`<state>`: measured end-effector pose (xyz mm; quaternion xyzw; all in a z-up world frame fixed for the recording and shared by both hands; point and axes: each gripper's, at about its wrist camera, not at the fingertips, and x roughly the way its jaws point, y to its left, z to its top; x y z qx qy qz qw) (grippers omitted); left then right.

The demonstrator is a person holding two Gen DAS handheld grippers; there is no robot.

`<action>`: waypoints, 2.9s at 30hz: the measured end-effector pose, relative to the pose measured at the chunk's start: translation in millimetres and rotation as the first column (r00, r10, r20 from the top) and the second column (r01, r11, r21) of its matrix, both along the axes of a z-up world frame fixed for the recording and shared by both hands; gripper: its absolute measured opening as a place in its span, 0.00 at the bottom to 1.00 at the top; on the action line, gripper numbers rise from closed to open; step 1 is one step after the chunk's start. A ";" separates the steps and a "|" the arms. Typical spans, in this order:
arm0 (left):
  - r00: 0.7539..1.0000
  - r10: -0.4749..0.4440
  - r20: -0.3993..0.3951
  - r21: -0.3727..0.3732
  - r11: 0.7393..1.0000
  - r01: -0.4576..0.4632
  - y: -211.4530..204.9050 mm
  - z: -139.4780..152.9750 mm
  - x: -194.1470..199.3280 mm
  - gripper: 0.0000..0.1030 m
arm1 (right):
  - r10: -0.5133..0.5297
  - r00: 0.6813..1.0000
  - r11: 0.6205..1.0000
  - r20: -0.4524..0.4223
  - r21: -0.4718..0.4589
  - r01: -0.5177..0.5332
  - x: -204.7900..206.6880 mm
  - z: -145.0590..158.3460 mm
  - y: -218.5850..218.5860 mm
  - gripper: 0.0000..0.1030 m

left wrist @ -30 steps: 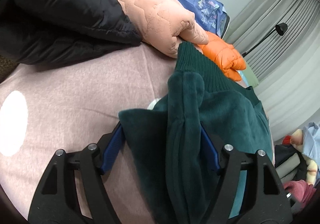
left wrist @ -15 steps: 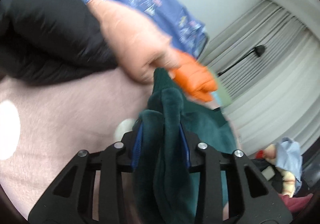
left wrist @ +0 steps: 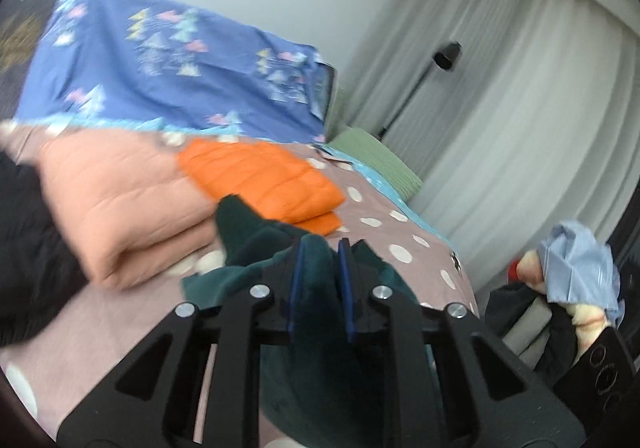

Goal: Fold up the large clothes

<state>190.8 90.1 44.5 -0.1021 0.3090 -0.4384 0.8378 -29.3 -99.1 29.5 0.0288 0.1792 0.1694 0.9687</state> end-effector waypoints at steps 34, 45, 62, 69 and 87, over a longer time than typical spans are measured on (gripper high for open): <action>0.891 -0.415 -0.185 0.388 0.802 0.455 -409.8 -115.6 -46.9 0.23 | -0.225 0.834 0.714 -0.504 0.497 0.493 -35.1 -159.5 -284.5 0.31; 0.908 -0.370 0.195 0.522 0.823 0.223 -346.2 -26.1 -77.6 0.27 | -0.183 0.823 0.703 -0.538 0.513 0.492 -41.1 -176.2 -285.5 0.38; 0.956 -0.290 0.039 0.683 0.706 0.186 -316.3 -138.3 -2.4 0.30 | -0.267 0.815 0.795 -0.514 0.360 0.487 -31.0 -171.4 -268.4 0.57; 0.956 -0.280 0.082 0.685 0.712 0.150 -313.7 -133.7 -11.1 0.30 | -0.437 0.825 0.823 -0.357 0.211 0.527 -66.1 -86.2 -274.9 0.54; 0.960 -0.266 0.087 0.683 0.718 0.136 -316.5 -133.0 -9.2 0.30 | -0.365 0.761 0.853 -0.536 0.135 0.504 126.7 -141.9 -277.4 0.06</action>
